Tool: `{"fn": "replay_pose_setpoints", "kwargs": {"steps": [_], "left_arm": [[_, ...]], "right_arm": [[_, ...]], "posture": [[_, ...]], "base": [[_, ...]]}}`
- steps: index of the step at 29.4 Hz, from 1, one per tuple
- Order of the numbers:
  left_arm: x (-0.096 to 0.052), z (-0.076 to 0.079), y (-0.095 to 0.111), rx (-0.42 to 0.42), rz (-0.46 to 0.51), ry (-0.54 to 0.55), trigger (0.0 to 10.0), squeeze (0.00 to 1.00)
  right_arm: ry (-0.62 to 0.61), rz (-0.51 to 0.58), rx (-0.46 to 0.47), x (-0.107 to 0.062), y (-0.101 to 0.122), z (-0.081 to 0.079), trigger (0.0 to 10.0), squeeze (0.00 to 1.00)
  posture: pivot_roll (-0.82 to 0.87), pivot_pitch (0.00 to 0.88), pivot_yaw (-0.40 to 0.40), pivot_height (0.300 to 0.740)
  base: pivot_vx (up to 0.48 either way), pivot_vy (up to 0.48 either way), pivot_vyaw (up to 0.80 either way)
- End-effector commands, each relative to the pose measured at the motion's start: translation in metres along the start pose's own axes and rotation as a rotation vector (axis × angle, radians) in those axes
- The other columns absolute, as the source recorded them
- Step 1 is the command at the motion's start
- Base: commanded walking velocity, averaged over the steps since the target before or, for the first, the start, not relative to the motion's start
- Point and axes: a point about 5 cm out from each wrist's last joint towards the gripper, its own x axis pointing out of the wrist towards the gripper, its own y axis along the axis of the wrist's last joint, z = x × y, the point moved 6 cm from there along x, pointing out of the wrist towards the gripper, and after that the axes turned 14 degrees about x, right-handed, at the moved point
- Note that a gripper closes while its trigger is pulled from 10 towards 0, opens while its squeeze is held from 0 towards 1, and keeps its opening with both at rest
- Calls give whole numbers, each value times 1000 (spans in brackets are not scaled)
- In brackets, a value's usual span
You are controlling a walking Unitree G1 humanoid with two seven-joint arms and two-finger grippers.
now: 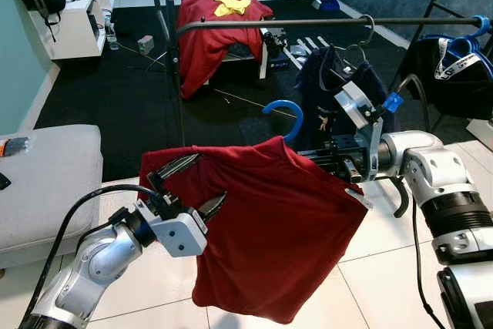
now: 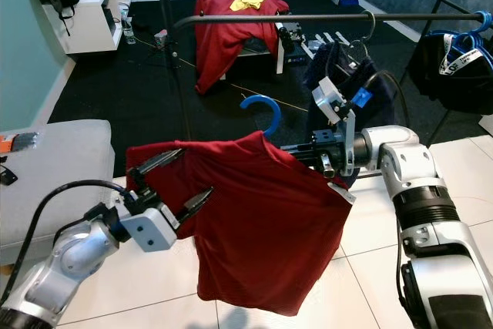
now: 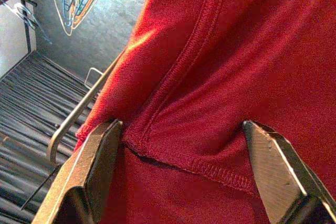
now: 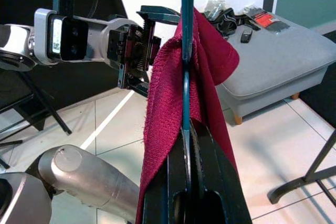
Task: Hang hanger
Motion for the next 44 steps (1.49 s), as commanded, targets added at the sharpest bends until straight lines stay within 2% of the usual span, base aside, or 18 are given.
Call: {"fn": "replay_pose_setpoints", "kwargs": {"steps": [1,3,4,5,10,15,17,20,22,25,30,31,33,35,37,44], "left_arm": [[1,-2,0,23,4,-2,10000,0],[-2,-3,3,-65,15,-10,10000,0],[-2,-3,3,-65,15,-10,10000,0],[-5,0,5,-112,26,-40,10000,0],[-9,2,14,-183,52,-82,10000,0],[-6,-19,4,-287,-8,56,10000,0],[-6,-21,2,-298,-20,64,10000,0],[-6,-21,2,-298,-20,64,10000,0],[-9,-14,0,-237,-30,11,10000,0],[-11,-13,-1,-220,-36,5,10000,0],[-11,-17,-3,-180,-50,26,10000,0],[-10,-21,-4,-144,-55,37,10000,0],[-10,-21,-4,-144,-55,37,10000,0],[-4,-29,-6,-62,-58,63,10000,0],[-1,-32,-6,-36,-56,74,10000,0],[2,-32,-5,-7,-47,71,10000,0]], "right_arm": [[4,-1,-13,1,1,-1,10000,0],[2,-6,-11,0,0,0,10000,0],[2,-6,-11,0,0,0,10000,0],[2,-10,-10,-1,0,0,10000,0],[-3,-9,-9,-2,-1,1,10000,0],[-7,-4,-10,-2,0,2,10000,0],[-8,-3,-11,-2,0,2,10000,0],[-8,-3,-11,-2,0,2,10000,0],[-10,-3,-13,-2,1,2,10000,0],[-11,-2,-14,-2,1,3,10000,0],[-13,0,-17,-1,2,3,10000,0],[-13,0,-19,-1,2,3,10000,0],[-13,0,-19,-1,2,3,10000,0],[-13,1,-23,0,4,3,10000,0],[-13,2,-25,0,5,3,10000,0],[-12,2,-26,0,5,3,10000,0]], "posture": [[61,106,-48,740],[65,107,-51,740],[65,107,-51,740],[64,107,-51,740],[67,108,-51,740],[65,107,-49,740],[65,107,-50,740],[65,107,-50,740],[64,108,-49,740],[64,108,-49,740],[64,108,-50,740],[62,108,-50,740],[62,108,-50,740],[59,105,-51,740],[59,105,-51,740],[60,105,-50,740]], "base": [[0,0,0],[0,0,0],[0,0,0],[0,0,0],[0,0,0],[0,0,0],[0,0,0],[0,0,0],[0,0,0],[0,0,0],[0,0,0],[0,0,0],[0,0,0],[0,0,0],[0,0,0],[0,0,0]]}}
